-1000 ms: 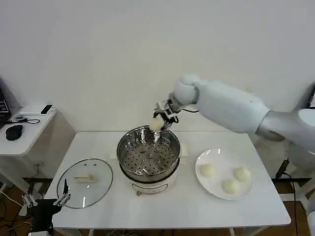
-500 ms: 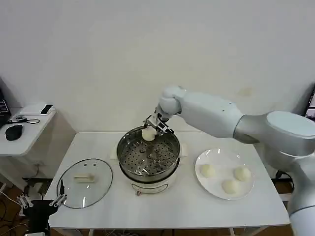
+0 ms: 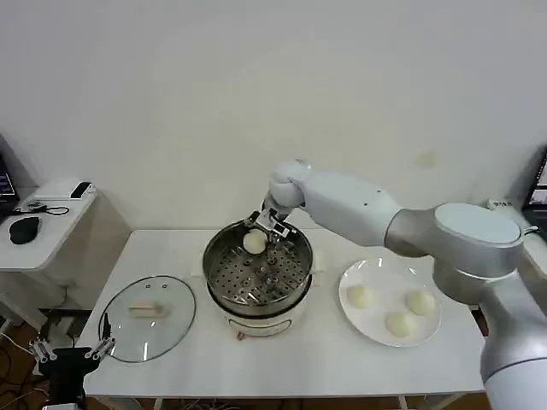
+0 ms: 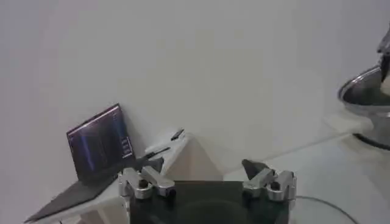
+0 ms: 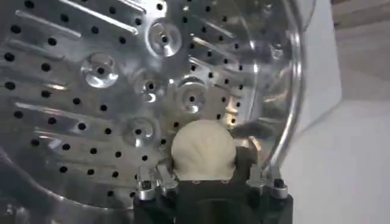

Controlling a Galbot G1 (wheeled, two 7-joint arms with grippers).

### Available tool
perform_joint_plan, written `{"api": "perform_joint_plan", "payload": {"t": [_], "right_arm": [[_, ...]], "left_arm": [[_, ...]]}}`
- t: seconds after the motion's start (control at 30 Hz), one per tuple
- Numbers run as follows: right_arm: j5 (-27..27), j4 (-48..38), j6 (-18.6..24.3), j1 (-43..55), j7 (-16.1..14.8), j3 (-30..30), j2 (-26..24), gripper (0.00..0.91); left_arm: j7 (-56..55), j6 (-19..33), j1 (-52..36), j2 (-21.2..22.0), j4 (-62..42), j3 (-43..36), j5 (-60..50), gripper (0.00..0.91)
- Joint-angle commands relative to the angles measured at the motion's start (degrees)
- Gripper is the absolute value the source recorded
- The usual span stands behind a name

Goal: Take steamed baozi put them in steamer then cover it.

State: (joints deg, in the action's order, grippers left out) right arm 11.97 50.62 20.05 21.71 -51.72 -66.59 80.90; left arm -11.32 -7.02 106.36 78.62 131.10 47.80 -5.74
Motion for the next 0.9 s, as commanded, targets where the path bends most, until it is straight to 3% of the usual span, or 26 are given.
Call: {"api": "perform_joint_plan", "payload": {"t": [0.03, 0.33, 0.57, 0.67, 0.9], "right_arm": [[2.14, -1.95, 2.62, -0.54, 0.06, -0.16, 0.98, 0.907], [-3.74, 3.53, -0.04, 3.39, 0.38, 0.43, -2.57, 0.907], [-13.15, 14.17, -9.75, 9.6, 0.3, -1.01, -9.65, 0.907], [-18.77, 21.38, -17.98, 12.34, 1.62, -2.03, -16.06, 0.907], [-21.38, 33.06, -27.44, 15.16, 4.46, -6.26, -32.02, 0.907]], "left_arm": [[-0.04, -0.01, 0.14, 0.06, 0.3, -0.02, 0.0, 0.907], [0.02, -0.06, 0.48, 0.18, 1.07, -0.39, -0.08, 0.907], [0.28, -0.25, 0.09, -0.56, 1.35, -1.22, 0.32, 0.907], [0.7, -0.96, -0.78, -1.42, 1.54, -1.0, 1.54, 0.907], [1.13, -2.66, -2.66, -4.31, 1.76, -0.27, 5.4, 0.907]]}}
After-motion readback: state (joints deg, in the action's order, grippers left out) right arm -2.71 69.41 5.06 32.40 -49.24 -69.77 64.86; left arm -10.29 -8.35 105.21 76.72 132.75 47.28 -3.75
